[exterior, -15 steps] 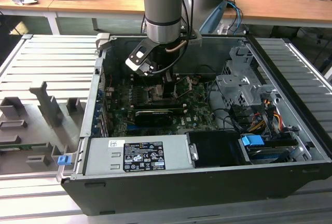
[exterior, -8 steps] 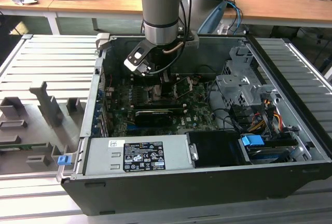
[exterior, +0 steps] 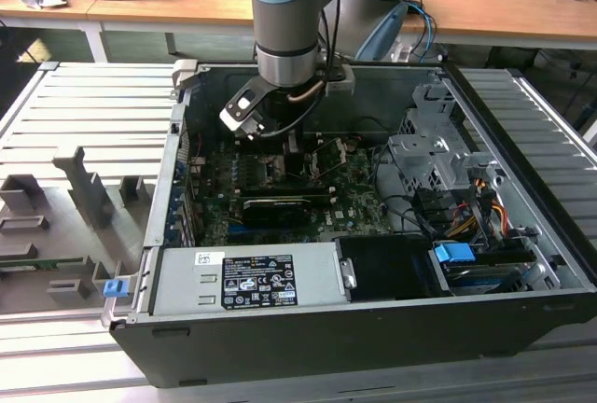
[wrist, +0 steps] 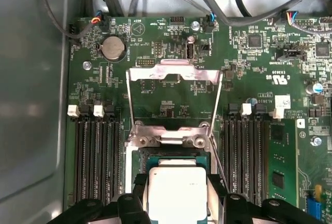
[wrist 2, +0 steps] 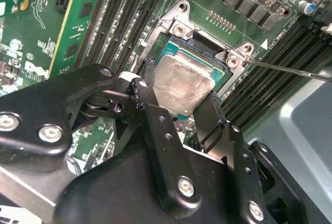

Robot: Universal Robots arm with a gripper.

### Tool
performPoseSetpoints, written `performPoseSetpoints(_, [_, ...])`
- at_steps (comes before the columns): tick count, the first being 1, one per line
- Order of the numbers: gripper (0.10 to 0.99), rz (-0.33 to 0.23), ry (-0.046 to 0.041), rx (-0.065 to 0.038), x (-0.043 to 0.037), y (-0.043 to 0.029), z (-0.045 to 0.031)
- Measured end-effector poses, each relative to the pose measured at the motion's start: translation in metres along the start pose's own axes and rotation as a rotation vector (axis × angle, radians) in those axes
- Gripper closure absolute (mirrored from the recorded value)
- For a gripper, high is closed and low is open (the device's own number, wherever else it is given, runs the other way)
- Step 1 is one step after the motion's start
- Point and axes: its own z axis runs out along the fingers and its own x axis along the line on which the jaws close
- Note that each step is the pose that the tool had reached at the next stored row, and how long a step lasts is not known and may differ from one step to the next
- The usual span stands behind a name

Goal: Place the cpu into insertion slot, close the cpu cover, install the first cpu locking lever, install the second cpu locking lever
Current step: 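Place the cpu into insertion slot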

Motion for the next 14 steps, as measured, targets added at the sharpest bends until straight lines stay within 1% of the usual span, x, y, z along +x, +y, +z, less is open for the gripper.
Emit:
performPoseSetpoints(1, [0.549,0.001,-0.0004,0.001,0.0002,0.0002,0.0005])
performPoseSetpoints(4, [0.549,0.002,-0.0018,0.007,0.0009,0.0019,0.0023])
performPoseSetpoints(7, [0.549,0.001,-0.0036,0.009,0.0011,0.0025,0.0042])
performPoseSetpoints(9, [0.549,0.001,-0.0071,0.012,0.0013,0.0033,0.0051])
performPoseSetpoints(10, [0.549,0.001,-0.0118,0.012,0.0014,0.0036,0.0054])
performPoseSetpoints(11, [0.549,0.001,-0.0139,0.012,0.0014,0.0037,0.0057])
performPoseSetpoints(12, [0.549,0.0,-0.0192,0.012,0.002,0.0038,0.0064])
performPoseSetpoints(14, [0.549,0.0,-0.0232,0.012,0.0035,0.0038,0.0069])
